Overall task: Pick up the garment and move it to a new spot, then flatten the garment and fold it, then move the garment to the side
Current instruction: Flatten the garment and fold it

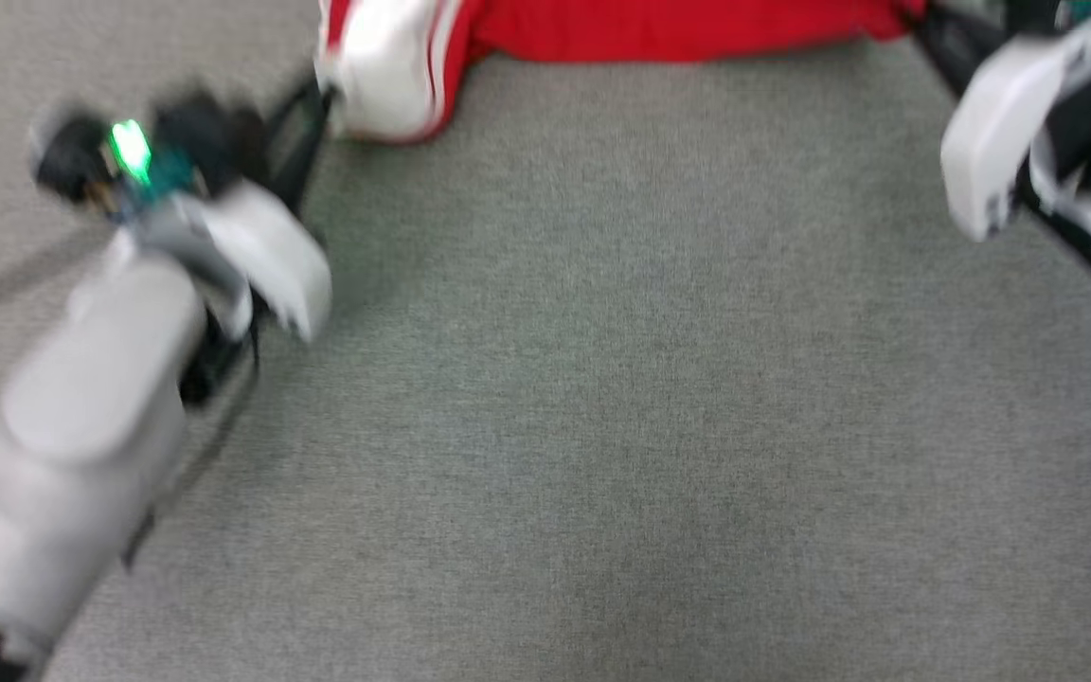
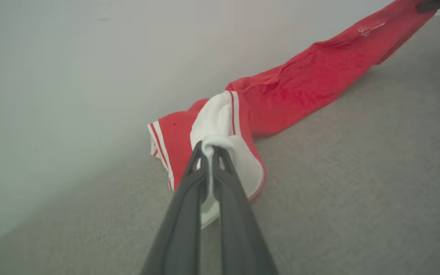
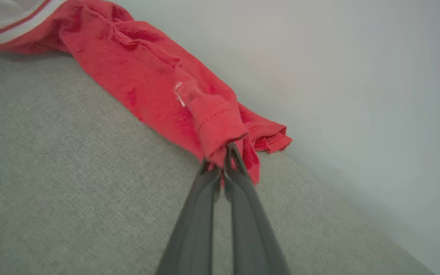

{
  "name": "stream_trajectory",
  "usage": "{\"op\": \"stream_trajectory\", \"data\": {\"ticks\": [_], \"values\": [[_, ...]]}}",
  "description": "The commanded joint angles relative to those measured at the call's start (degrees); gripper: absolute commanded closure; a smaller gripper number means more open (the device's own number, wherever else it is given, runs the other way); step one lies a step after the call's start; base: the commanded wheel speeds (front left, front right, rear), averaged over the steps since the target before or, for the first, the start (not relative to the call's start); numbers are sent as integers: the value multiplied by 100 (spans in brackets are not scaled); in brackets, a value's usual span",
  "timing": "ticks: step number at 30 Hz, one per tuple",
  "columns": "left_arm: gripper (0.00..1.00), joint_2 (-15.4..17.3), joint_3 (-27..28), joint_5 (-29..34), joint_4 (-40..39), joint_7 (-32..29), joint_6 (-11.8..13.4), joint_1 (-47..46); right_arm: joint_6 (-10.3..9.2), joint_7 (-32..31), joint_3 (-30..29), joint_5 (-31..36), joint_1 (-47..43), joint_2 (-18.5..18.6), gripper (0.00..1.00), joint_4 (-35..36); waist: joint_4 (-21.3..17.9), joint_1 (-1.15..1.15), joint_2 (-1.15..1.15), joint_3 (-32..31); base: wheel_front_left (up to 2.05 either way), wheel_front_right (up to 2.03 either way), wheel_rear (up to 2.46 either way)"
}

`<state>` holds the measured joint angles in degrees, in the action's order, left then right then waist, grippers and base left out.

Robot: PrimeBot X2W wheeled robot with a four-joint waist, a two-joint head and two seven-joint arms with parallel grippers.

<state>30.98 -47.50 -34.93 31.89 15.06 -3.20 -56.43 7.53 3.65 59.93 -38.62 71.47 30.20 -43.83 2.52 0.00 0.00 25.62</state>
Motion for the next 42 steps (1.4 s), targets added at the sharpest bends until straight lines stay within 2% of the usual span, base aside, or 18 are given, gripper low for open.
{"op": "stream_trajectory", "data": {"ticks": [1, 5, 6, 11, 17, 25, 33, 34, 42], "values": [[100, 71, 3, -11, -99, 14, 34, 230, -7, 42, 24, -61, -215, 84, 100, 51, 40, 0, 0, -264, 0, 0, 0], [100, 290, 98, -148, -556, 14, 267, 1237, -7, 93, 141, -245, -946, 356, 100, 285, 55, 0, 0, -630, 0, 0, 0], [100, 481, 74, -264, -875, 13, 444, 1982, -7, 77, 181, -382, -1430, 580, 100, 569, 41, 0, 0, -891, 0, 0, 0], [100, 776, -55, -494, -1451, -89, 745, 3077, -7, -58, 143, -573, -2299, 924, 100, 980, 6, 0, 0, -1302, 0, 0, 0], [100, 1009, -236, -812, -2142, -281, 1114, 4220, -7, -176, -8, -663, -3381, 1295, 100, 1428, -26, 0, 0, -1783, 0, 0, 0], [100, 1273, -495, -1145, -2880, -558, 1501, 5324, -8, -406, -564, -837, -4985, 1744, 100, 2020, 3, 0, 0, -2281, 0, 0, 0], [100, 1435, -698, -1348, -3204, -813, 1710, 5904, -8, -789, -1437, -785, -6479, 1845, 100, 2605, 21, 0, 0, -2477, 0, 0, 0], [100, 1435, -698, -1348, -3204, -813, 1710, 5904, -8, -789, -1437, -785, -6479, 1845, 100, 2605, 21, 0, 0, -2477, 0, 0, 0], [100, 1515, -730, -1201, -3280, -908, 1702, 5708, -8, -1227, -2542, -327, -7136, 1565, 100, 3136, 52, 0, 0, -2470, 0, 0, 0]]}}
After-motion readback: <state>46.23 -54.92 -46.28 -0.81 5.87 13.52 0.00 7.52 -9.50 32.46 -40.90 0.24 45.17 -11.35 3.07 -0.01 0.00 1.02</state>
